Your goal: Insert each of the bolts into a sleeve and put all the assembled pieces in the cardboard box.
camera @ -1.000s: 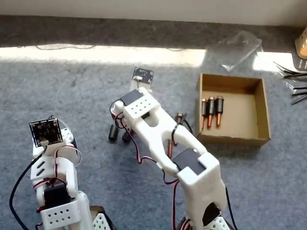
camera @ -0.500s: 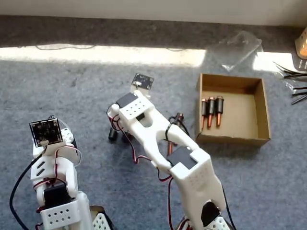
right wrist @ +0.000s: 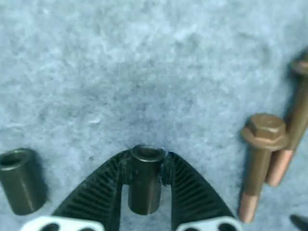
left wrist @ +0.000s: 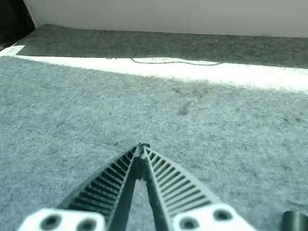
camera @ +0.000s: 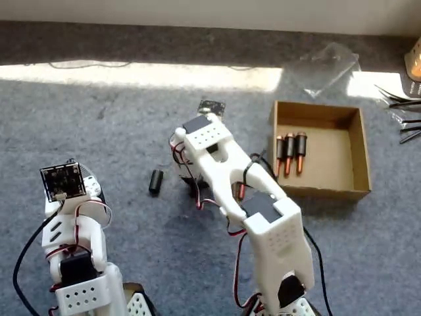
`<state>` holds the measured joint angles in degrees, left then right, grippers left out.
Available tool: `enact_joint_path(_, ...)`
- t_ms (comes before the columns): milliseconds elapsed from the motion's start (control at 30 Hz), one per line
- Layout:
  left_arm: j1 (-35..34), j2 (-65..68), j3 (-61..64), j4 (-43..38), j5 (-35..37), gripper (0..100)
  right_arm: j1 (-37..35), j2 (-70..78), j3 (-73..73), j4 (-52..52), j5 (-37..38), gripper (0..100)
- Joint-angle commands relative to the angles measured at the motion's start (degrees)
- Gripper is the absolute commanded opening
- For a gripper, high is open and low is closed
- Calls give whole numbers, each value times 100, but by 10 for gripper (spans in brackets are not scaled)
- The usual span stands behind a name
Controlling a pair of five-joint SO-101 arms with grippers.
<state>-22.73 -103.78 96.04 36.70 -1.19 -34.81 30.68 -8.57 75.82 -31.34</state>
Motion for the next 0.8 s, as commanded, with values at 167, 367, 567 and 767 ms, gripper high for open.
enact_joint_path(167, -48, -84, 110, 44, -26, 6, 277, -215, -646, 119, 3209, 4)
enact_joint_path(367, -48, -84, 110, 44, -26, 6, 268, -215, -655, 119, 3402, 35)
enact_joint_path(567, -48, -75, 110, 44, -26, 6, 259, -215, -637, 119, 3420, 74)
enact_joint_path(767, -48, -75, 110, 44, -26, 6, 215, -215, -637, 119, 3429, 77)
